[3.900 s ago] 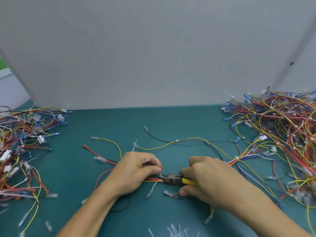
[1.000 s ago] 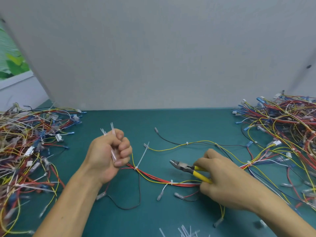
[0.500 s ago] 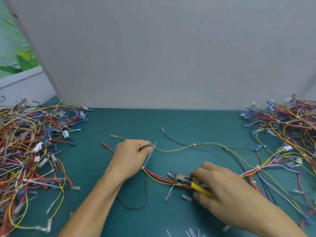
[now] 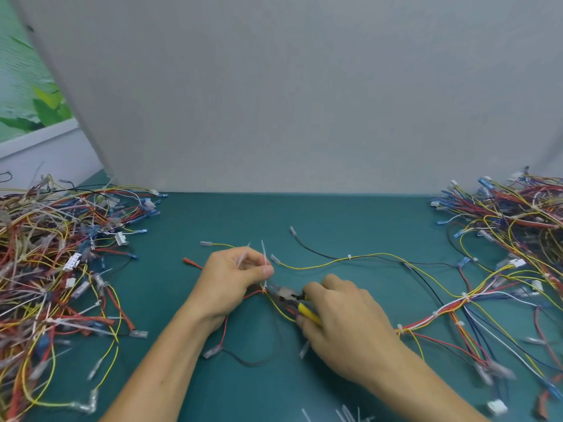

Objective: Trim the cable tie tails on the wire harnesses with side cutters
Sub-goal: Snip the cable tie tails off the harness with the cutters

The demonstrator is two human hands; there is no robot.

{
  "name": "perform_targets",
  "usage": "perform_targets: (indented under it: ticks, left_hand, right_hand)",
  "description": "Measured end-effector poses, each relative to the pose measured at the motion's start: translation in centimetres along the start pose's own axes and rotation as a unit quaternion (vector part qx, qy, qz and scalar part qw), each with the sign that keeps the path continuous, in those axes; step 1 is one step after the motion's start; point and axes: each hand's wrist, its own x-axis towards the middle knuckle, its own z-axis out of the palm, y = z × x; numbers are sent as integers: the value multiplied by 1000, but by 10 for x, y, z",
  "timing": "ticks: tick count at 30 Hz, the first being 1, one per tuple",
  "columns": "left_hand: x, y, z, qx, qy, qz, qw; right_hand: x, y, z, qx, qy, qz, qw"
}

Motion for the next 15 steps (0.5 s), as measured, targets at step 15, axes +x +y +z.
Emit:
perform_targets:
  ticks: [15]
  left_hand:
    - [-2, -9, -3, -21, 12, -3, 1000]
  right_hand:
    - [4, -3, -4, 0, -29, 18, 999]
